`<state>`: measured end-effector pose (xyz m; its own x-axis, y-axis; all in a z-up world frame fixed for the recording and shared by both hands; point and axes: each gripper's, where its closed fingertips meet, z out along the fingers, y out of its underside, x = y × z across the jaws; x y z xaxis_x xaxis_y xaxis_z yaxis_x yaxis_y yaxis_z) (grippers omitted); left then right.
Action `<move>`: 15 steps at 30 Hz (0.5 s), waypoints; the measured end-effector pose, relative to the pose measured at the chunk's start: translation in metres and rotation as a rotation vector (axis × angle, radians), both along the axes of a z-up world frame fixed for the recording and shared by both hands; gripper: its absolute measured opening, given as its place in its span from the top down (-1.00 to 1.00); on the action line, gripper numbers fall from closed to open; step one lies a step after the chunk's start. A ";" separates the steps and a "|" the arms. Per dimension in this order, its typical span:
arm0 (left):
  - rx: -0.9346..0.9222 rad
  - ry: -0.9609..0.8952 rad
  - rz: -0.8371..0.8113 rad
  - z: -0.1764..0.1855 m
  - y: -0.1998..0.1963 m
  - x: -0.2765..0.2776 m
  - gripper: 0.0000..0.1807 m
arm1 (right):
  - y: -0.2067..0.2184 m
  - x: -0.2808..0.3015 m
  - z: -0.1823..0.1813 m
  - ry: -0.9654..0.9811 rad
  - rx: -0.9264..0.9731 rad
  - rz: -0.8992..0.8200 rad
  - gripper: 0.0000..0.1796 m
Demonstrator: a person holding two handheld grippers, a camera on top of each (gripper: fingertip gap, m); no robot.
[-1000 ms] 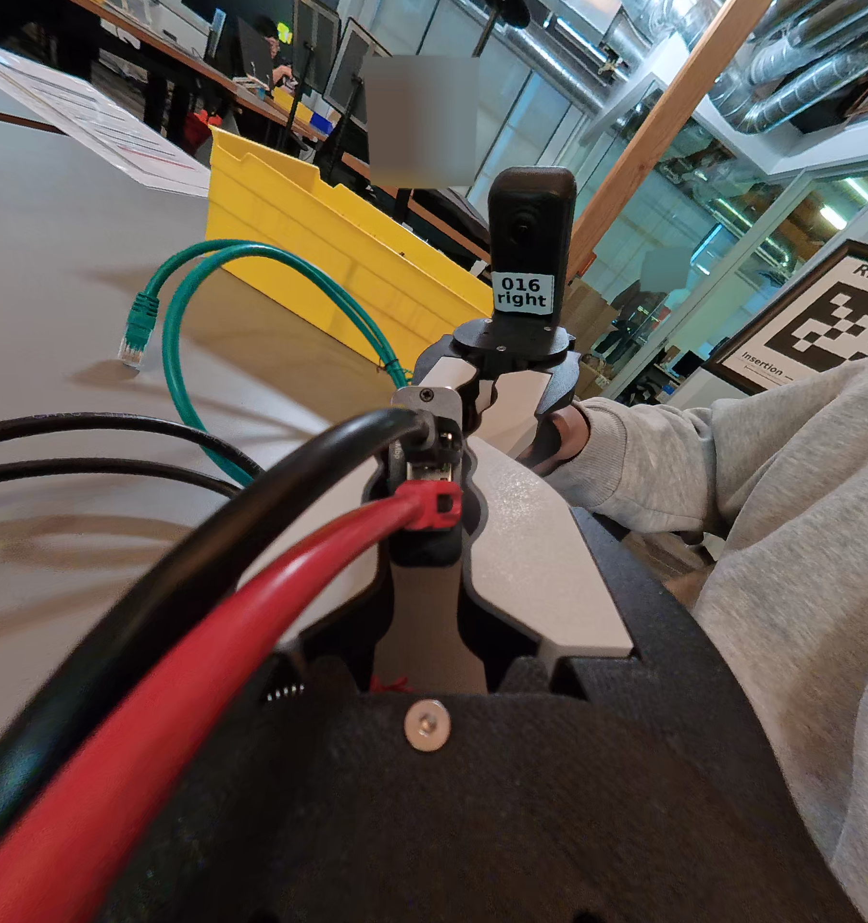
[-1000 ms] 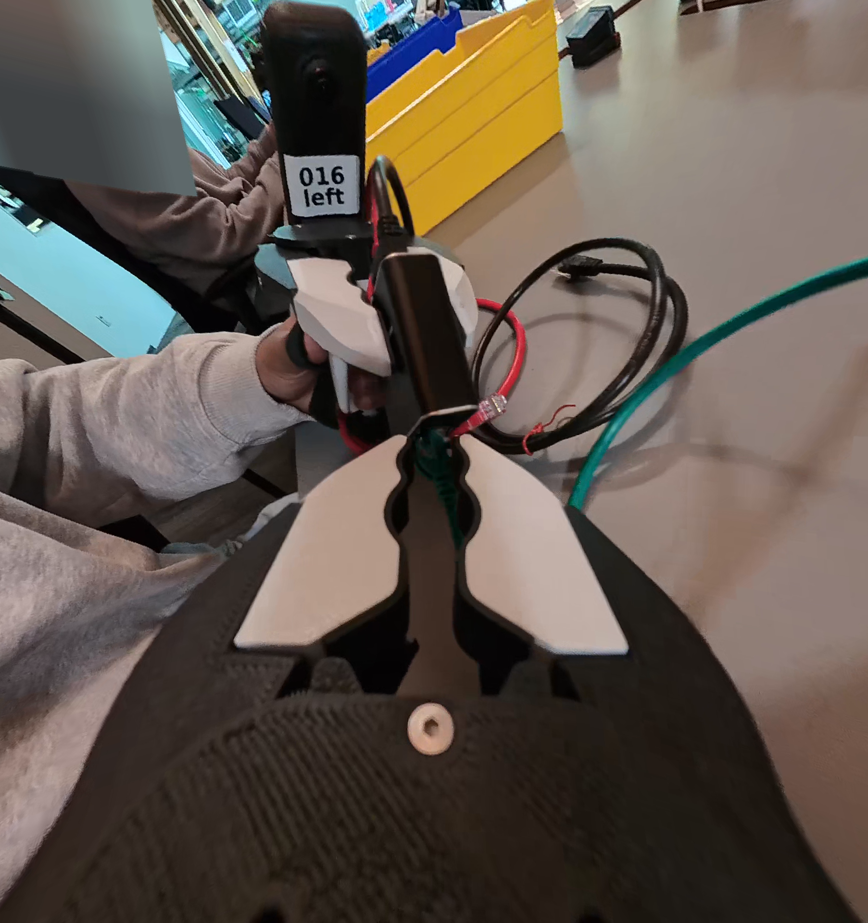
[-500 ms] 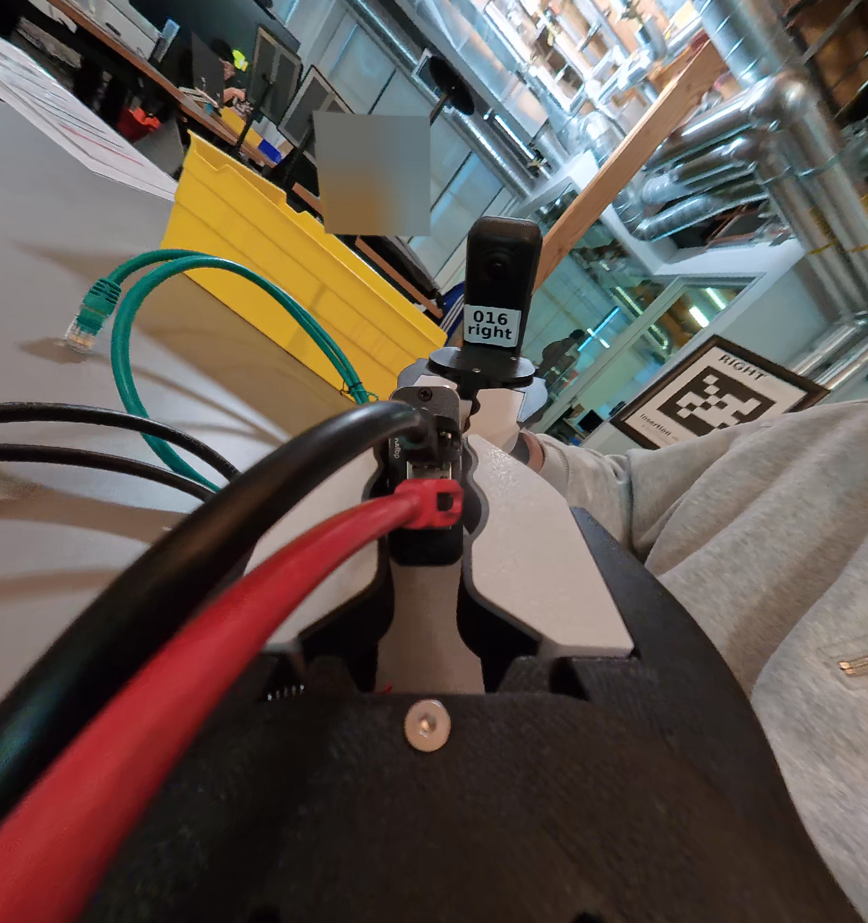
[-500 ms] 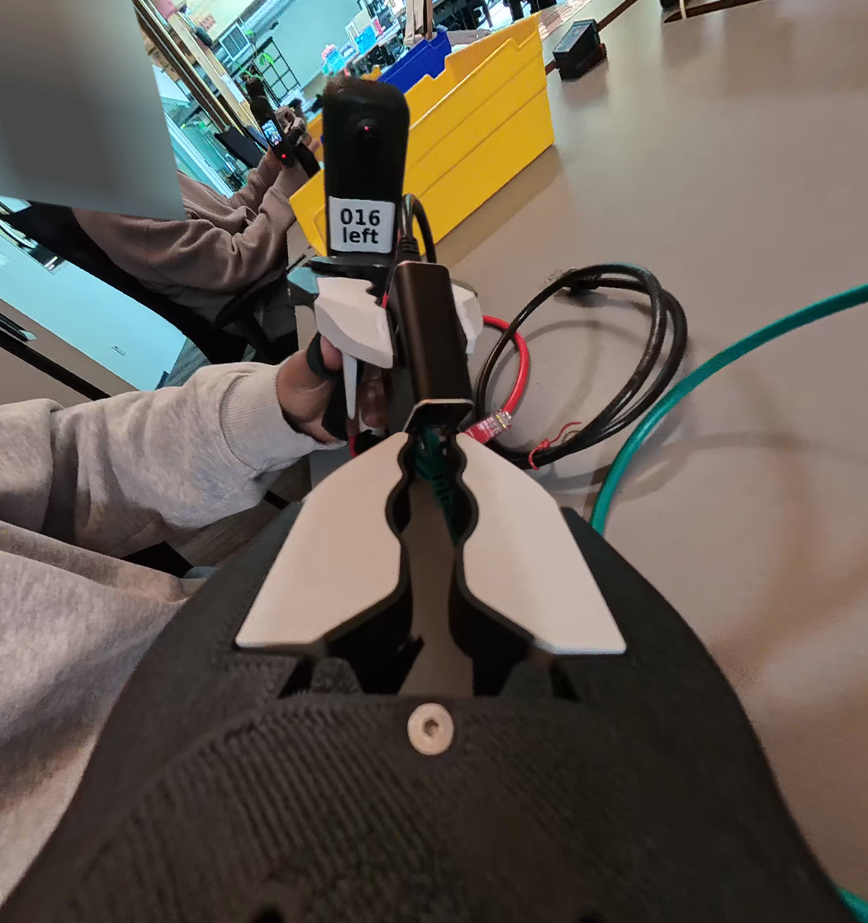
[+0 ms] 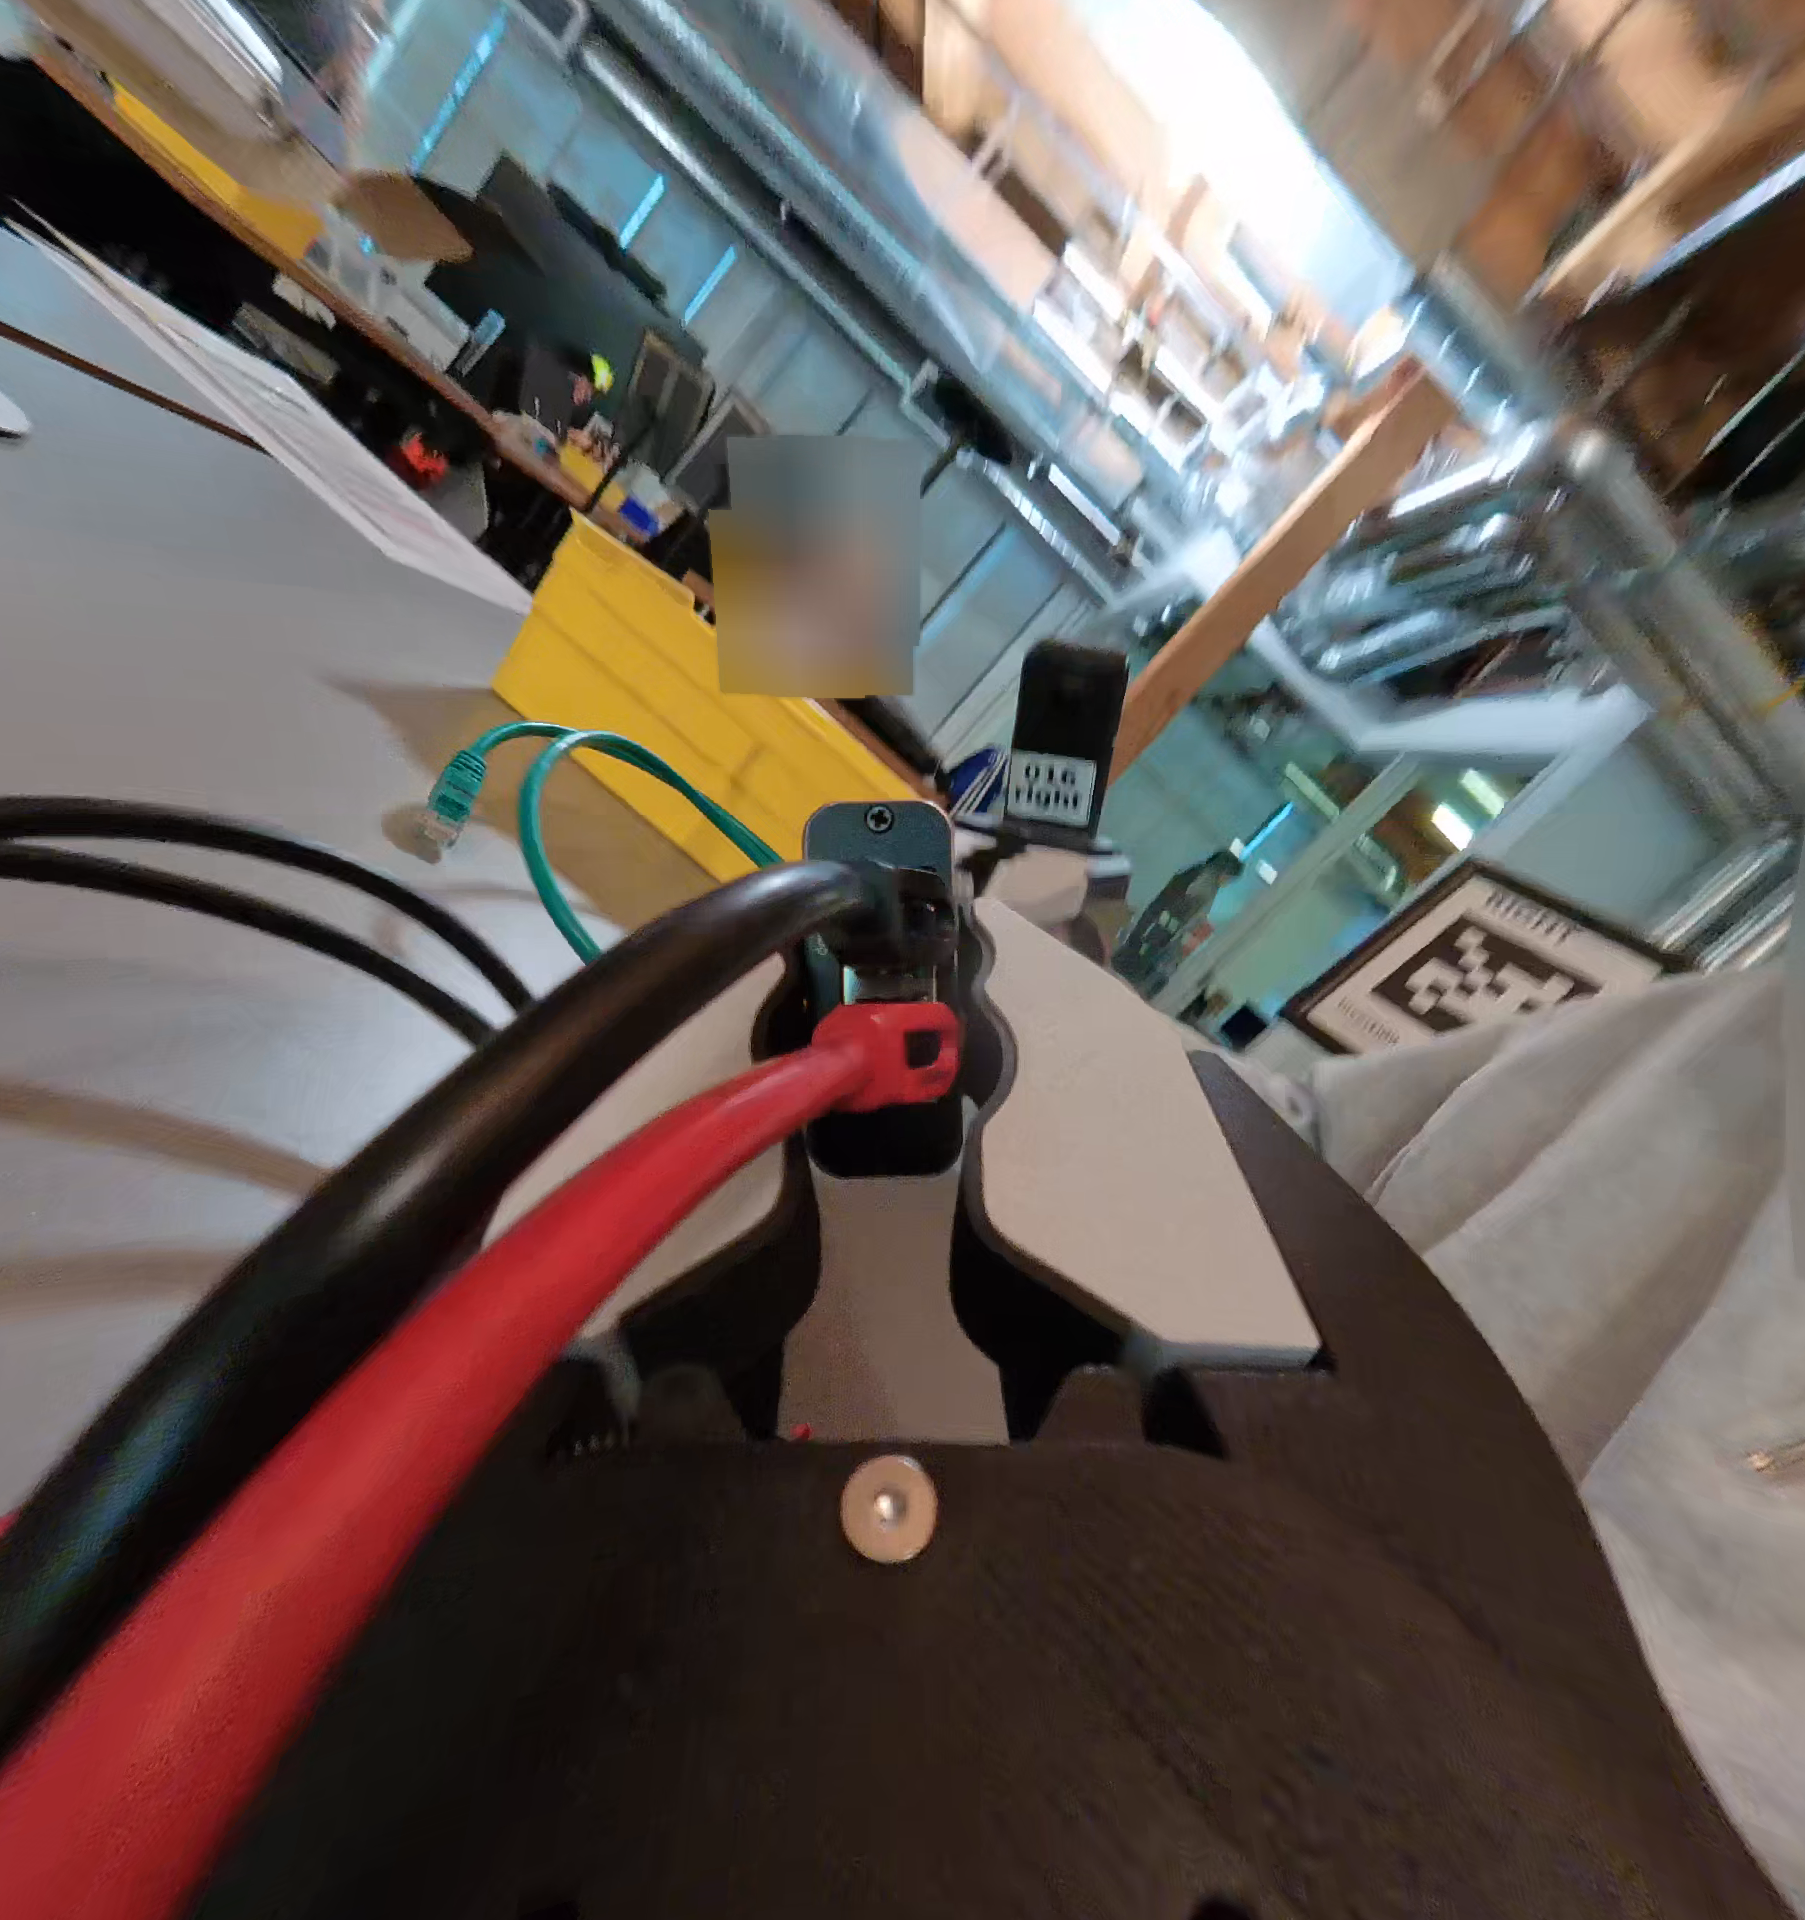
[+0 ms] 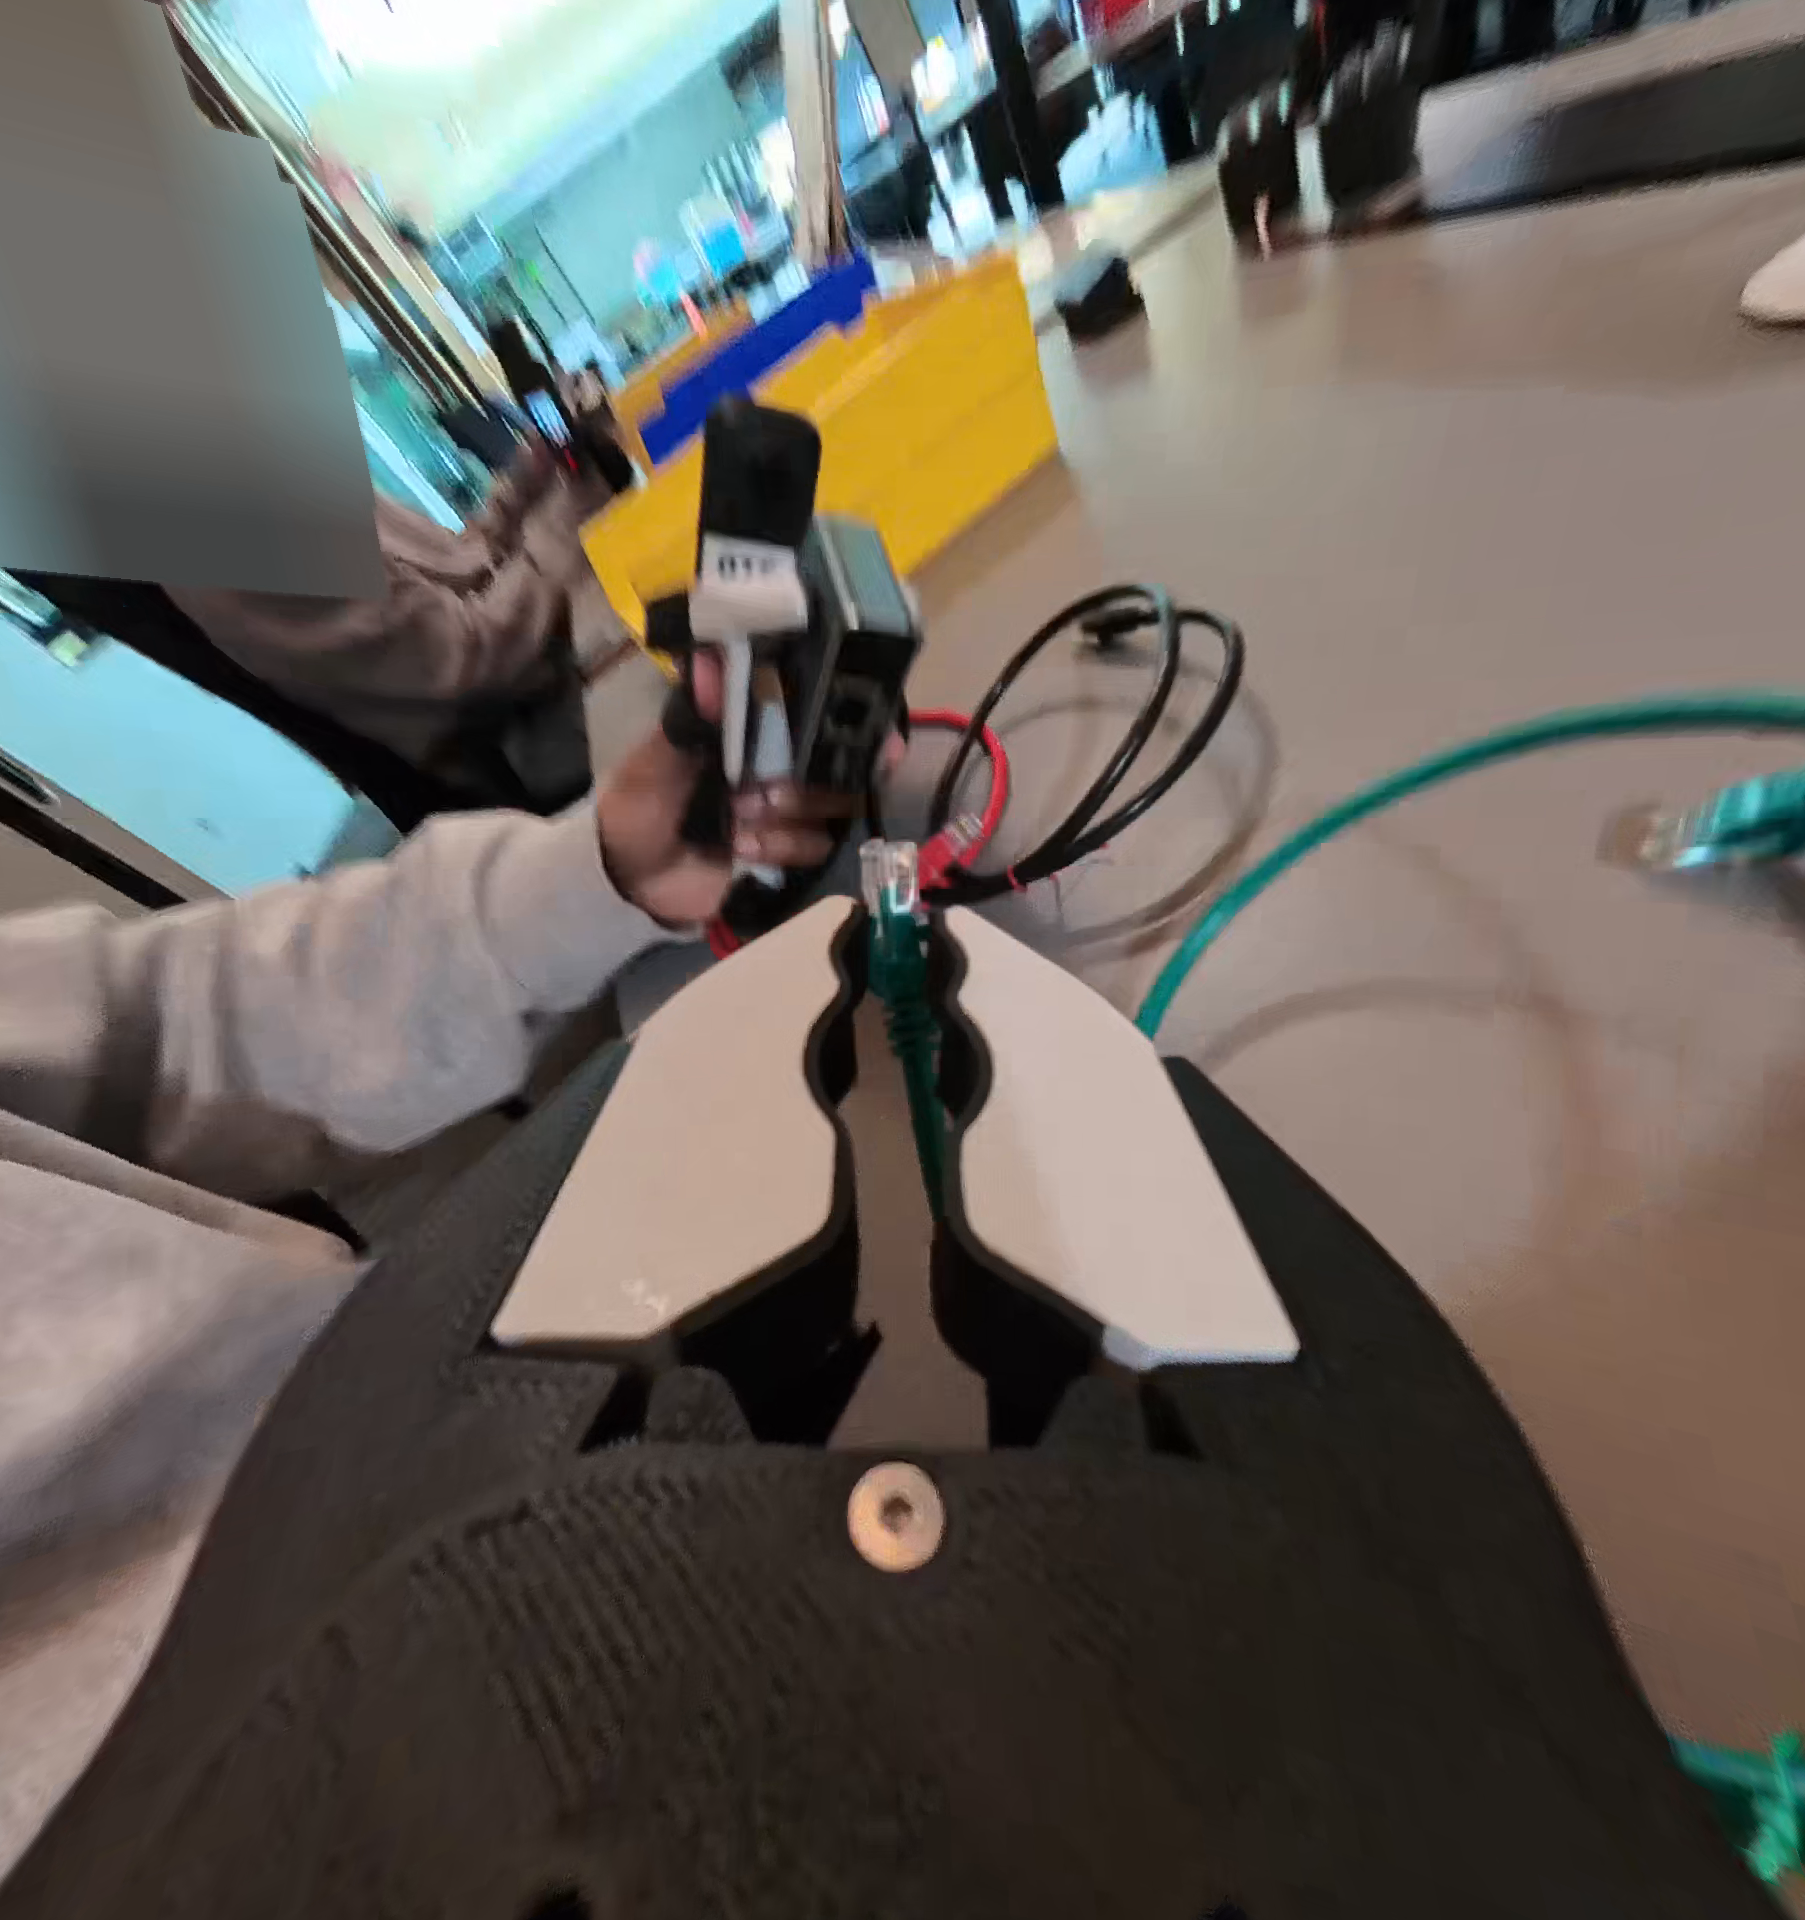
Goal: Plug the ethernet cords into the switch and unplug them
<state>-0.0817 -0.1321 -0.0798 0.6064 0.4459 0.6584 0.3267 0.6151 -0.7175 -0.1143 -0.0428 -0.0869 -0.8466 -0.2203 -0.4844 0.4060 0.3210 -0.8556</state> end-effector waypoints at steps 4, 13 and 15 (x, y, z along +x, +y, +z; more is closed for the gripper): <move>0.005 -0.038 -0.070 -0.004 0.019 -0.005 0.73 | -0.005 -0.001 -0.011 0.057 -0.010 0.004 0.87; 0.066 -0.034 -0.051 -0.003 0.010 -0.006 0.72 | 0.007 -0.049 0.013 0.341 -0.099 -0.310 0.55; 0.083 -0.032 -0.049 -0.002 0.009 -0.006 0.72 | 0.010 -0.050 0.011 0.383 -0.072 -0.299 0.53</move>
<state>-0.0876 -0.1236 -0.0817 0.6046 0.3591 0.7110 0.3797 0.6547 -0.6536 -0.1643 -0.0332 -0.0757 -0.9922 0.0385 -0.1185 0.1234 0.1727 -0.9772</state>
